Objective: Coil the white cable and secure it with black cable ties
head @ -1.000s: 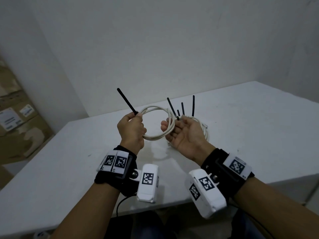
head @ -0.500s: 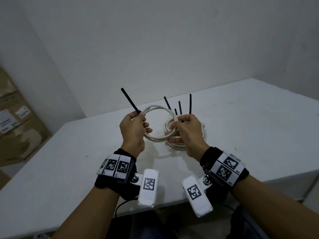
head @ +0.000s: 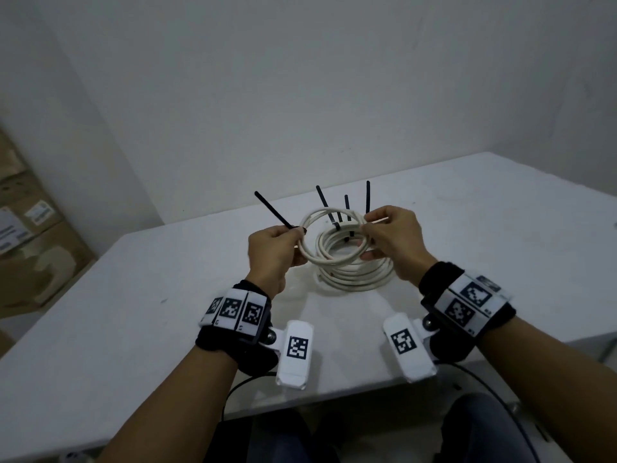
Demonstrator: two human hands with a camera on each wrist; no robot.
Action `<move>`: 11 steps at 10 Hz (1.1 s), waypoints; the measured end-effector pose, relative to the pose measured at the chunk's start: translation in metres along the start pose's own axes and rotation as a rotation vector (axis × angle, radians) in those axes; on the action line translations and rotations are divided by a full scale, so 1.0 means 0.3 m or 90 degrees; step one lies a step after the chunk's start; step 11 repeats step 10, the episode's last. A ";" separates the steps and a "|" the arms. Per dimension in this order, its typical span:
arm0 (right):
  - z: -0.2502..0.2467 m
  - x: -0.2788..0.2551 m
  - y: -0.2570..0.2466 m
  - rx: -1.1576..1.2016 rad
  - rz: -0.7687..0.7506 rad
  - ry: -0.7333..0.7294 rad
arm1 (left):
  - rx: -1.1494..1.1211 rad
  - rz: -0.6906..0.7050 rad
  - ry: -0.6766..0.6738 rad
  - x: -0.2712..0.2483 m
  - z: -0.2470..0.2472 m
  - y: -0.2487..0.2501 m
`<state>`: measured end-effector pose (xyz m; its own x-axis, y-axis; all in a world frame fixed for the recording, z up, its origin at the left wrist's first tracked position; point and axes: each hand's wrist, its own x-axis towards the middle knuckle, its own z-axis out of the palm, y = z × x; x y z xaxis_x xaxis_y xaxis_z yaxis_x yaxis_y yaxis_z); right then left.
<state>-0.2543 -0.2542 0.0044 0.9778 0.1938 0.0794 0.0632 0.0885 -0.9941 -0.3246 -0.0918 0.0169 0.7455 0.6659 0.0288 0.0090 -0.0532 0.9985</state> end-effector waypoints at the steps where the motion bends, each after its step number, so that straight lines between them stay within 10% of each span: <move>1: -0.044 0.045 -0.008 -0.059 0.011 -0.007 | 0.049 -0.006 -0.019 0.024 0.041 -0.012; 7: -0.059 0.142 -0.002 -0.398 -0.012 -0.024 | 0.200 -0.016 -0.014 0.082 0.110 -0.053; 11: -0.084 0.143 -0.010 -0.368 -0.027 -0.017 | 0.182 0.002 -0.004 0.071 0.092 -0.049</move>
